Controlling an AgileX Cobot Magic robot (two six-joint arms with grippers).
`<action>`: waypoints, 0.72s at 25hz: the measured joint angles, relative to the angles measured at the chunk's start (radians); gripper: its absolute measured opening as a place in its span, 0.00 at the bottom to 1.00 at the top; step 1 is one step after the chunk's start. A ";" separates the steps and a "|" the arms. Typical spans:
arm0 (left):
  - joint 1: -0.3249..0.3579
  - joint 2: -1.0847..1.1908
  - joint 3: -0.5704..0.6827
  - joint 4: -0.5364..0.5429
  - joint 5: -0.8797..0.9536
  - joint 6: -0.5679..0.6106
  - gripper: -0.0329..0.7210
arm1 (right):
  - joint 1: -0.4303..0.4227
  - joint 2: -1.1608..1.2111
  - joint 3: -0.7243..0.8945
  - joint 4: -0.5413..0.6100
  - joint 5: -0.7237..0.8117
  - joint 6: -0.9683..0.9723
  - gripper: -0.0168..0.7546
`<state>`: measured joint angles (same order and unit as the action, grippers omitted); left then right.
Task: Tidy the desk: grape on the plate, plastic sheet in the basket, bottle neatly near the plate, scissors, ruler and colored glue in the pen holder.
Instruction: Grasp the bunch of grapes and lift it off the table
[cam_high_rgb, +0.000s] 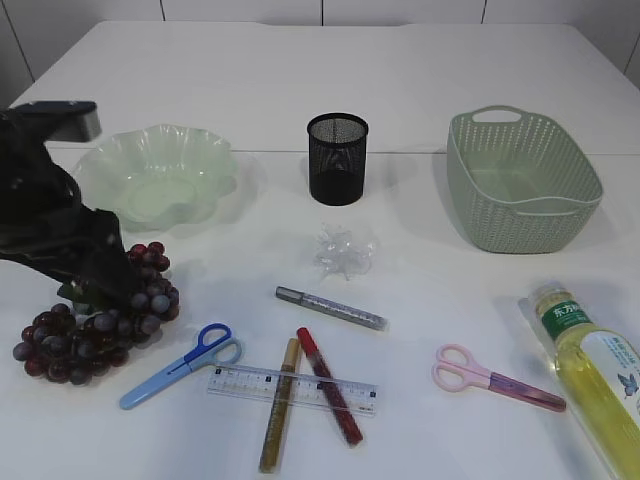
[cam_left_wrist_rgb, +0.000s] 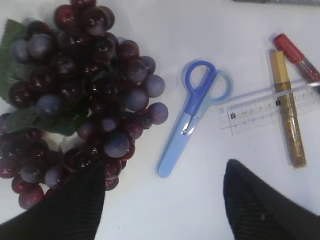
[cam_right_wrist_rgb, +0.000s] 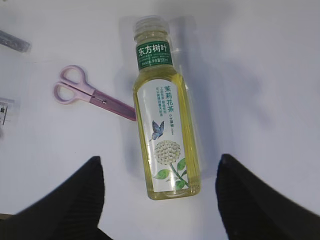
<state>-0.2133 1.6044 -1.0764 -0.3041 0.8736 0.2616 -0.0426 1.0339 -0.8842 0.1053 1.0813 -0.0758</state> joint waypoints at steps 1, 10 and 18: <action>-0.023 0.016 0.000 0.015 -0.004 -0.005 0.76 | 0.000 0.000 0.000 0.000 0.000 -0.003 0.73; -0.086 0.132 0.000 0.157 -0.061 -0.107 0.81 | 0.000 0.000 0.000 0.002 0.000 -0.012 0.73; -0.086 0.197 -0.002 0.176 -0.113 -0.119 0.84 | 0.000 0.000 0.000 0.002 0.000 -0.014 0.73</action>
<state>-0.2991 1.8016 -1.0780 -0.1281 0.7604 0.1425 -0.0426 1.0339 -0.8842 0.1072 1.0813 -0.0895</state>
